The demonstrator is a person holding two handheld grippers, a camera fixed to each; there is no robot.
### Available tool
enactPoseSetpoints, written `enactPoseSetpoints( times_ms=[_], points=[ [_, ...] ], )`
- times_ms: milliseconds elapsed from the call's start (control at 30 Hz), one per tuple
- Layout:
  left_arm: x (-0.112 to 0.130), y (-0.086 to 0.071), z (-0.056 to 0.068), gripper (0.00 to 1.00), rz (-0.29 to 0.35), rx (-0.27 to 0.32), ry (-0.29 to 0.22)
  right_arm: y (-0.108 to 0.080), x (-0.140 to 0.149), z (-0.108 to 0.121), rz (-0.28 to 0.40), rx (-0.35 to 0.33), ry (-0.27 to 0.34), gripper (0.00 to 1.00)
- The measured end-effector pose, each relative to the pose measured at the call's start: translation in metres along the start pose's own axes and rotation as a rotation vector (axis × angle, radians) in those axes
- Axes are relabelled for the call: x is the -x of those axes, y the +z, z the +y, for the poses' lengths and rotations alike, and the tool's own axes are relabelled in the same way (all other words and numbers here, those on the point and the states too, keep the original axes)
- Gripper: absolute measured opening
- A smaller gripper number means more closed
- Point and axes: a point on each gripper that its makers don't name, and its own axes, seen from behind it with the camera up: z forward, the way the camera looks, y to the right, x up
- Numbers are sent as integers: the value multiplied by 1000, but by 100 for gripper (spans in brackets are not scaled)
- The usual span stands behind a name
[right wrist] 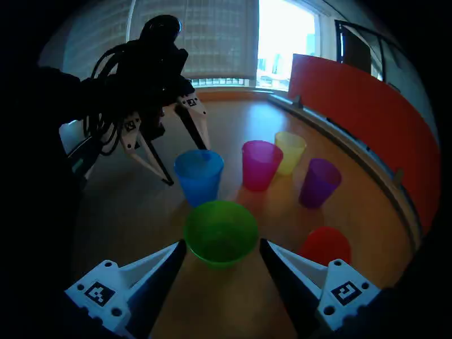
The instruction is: Pour water
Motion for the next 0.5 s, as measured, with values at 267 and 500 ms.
enactPoseSetpoints(
  times_ms=[267,500],
  points=[
    [11,-9,-3,100,-6,-29,-16,-16,14,-1,4,36,31,100],
    [22,-21,-12,100,-8,-80,-40,-31,22,-1,19,78,70,100]
  ],
)
